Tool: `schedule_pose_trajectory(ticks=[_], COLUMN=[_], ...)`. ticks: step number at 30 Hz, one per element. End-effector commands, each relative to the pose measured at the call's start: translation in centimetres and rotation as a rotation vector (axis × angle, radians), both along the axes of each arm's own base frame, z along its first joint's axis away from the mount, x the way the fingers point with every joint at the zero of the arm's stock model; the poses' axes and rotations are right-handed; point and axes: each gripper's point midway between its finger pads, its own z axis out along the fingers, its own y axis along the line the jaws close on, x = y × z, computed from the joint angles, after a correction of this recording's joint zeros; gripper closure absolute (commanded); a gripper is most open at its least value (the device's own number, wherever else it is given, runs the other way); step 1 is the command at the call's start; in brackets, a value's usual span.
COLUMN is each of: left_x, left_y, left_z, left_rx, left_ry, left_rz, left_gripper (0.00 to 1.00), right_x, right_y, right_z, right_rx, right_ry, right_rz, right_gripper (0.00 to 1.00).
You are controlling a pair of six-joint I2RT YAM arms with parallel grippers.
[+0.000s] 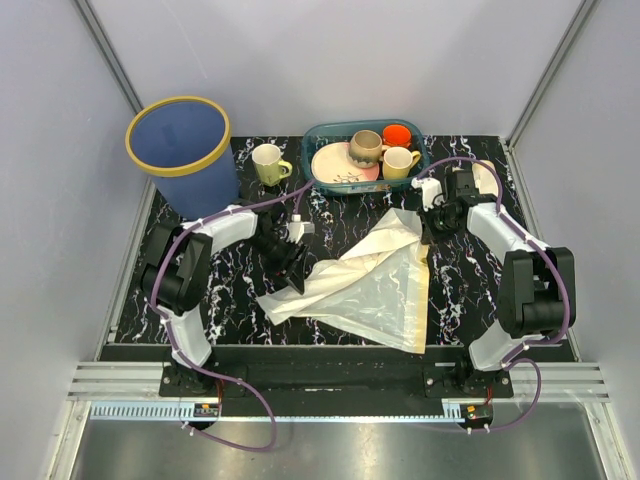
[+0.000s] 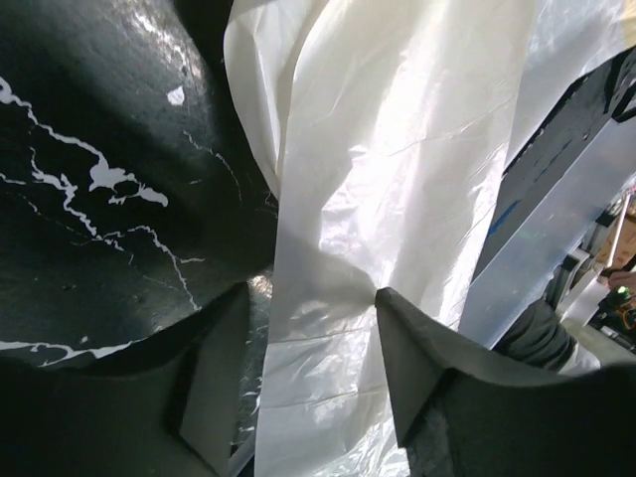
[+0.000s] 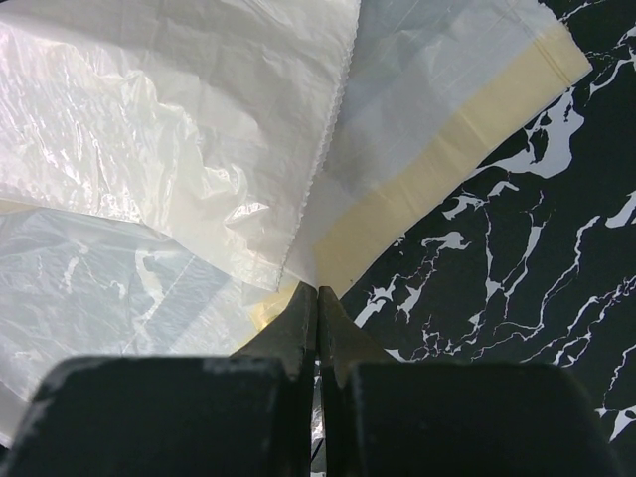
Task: Put the trash bags into the trash bin
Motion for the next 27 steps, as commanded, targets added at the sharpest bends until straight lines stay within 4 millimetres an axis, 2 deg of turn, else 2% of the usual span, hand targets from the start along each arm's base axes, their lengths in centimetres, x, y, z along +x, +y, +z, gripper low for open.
schedule_pose_trajectory(ticks=[1, 3, 6, 9, 12, 16, 22, 27], left_x=[0.7, 0.8, 0.8, 0.6, 0.6, 0.9, 1.8, 3.1], left_y=[-0.9, -0.5, 0.3, 0.9, 1.5, 2.0, 3.6, 7.5], left_z=[1.1, 1.2, 1.8, 2.4, 2.7, 3.4, 4.7, 6.2], left_rx=[-0.053, -0.044, -0.041, -0.036, -0.014, -0.006, 0.031, 0.136], left_ry=[-0.042, -0.055, -0.091, -0.126, -0.164, -0.234, -0.325, -0.426], left_rz=[0.016, 0.029, 0.046, 0.050, 0.061, 0.071, 0.118, 0.219], left_gripper=[0.53, 0.65, 0.67, 0.80, 0.82, 1.00, 1.00, 1.00], right_x=[0.6, 0.6, 0.5, 0.6, 0.5, 0.4, 0.4, -0.2], right_y=[0.3, -0.1, -0.5, -0.7, -1.0, -1.3, -2.4, -3.6], right_z=[1.2, 0.9, 0.6, 0.5, 0.2, -0.2, -0.5, -0.6], right_rx=[-0.005, -0.028, -0.052, -0.066, -0.081, -0.100, -0.161, -0.209], right_ry=[-0.064, -0.063, -0.065, -0.078, -0.072, -0.073, -0.084, -0.091], right_rz=[0.031, 0.034, 0.038, 0.038, 0.037, 0.044, 0.043, 0.046], right_gripper=[1.00, 1.00, 1.00, 1.00, 1.00, 1.00, 1.00, 1.00])
